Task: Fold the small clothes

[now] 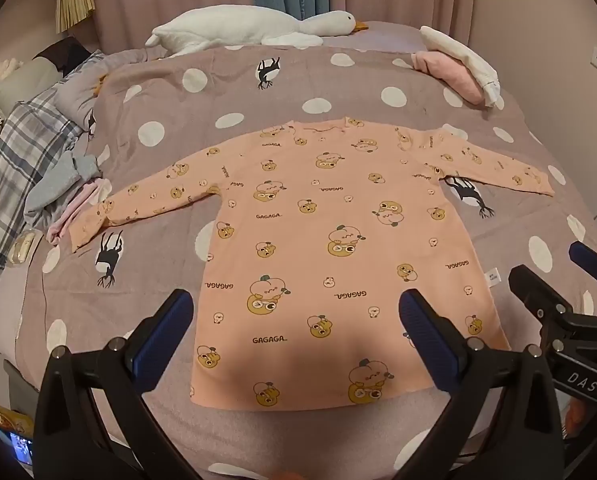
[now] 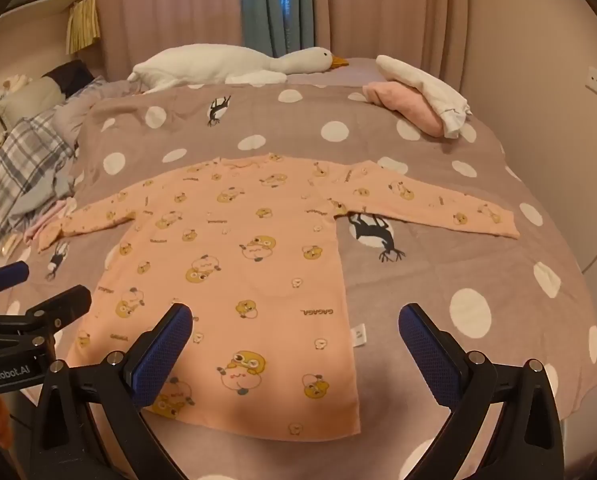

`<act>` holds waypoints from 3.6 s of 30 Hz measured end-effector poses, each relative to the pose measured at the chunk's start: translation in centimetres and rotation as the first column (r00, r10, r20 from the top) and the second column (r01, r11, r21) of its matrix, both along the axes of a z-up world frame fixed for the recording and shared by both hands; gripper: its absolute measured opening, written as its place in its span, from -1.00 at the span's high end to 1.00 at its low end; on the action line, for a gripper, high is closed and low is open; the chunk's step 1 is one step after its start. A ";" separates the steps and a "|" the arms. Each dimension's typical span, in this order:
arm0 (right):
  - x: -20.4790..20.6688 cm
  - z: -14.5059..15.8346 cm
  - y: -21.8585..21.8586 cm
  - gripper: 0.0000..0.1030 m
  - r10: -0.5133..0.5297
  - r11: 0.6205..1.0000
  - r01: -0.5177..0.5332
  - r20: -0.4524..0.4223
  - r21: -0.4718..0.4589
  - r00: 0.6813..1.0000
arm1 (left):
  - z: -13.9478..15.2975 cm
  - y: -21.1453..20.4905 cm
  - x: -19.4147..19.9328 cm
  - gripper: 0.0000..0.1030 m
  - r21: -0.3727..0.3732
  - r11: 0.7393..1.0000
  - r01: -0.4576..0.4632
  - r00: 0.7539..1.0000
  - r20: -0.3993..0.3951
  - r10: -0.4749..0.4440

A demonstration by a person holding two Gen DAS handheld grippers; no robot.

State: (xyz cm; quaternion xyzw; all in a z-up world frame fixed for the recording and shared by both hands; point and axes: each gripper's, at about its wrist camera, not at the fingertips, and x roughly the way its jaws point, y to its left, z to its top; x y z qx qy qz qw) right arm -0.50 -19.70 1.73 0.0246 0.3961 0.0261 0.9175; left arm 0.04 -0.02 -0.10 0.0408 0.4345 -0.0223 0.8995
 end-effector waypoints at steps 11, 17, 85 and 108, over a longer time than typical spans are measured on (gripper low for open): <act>-0.1 0.3 0.0 -0.98 -0.003 1.000 0.003 0.006 -0.006 1.000 | 0.1 -0.2 -0.1 -1.00 -0.024 1.000 -0.008 1.000 -0.002 0.008; -0.1 0.5 -0.1 -0.98 -0.004 1.000 0.004 0.009 -0.007 1.000 | 0.0 0.5 0.0 -1.00 -0.031 1.000 0.000 1.000 0.000 0.000; -0.1 -0.2 -0.2 -0.98 -0.004 1.000 0.004 0.009 -0.003 1.000 | -0.5 0.1 0.0 -1.00 -0.003 1.000 -0.001 1.000 -0.012 0.000; 0.5 -1.1 -1.6 -0.98 0.053 0.982 -0.045 -0.038 0.182 0.998 | -3.3 2.1 1.6 -0.99 -0.130 0.991 -0.035 0.993 -0.118 0.019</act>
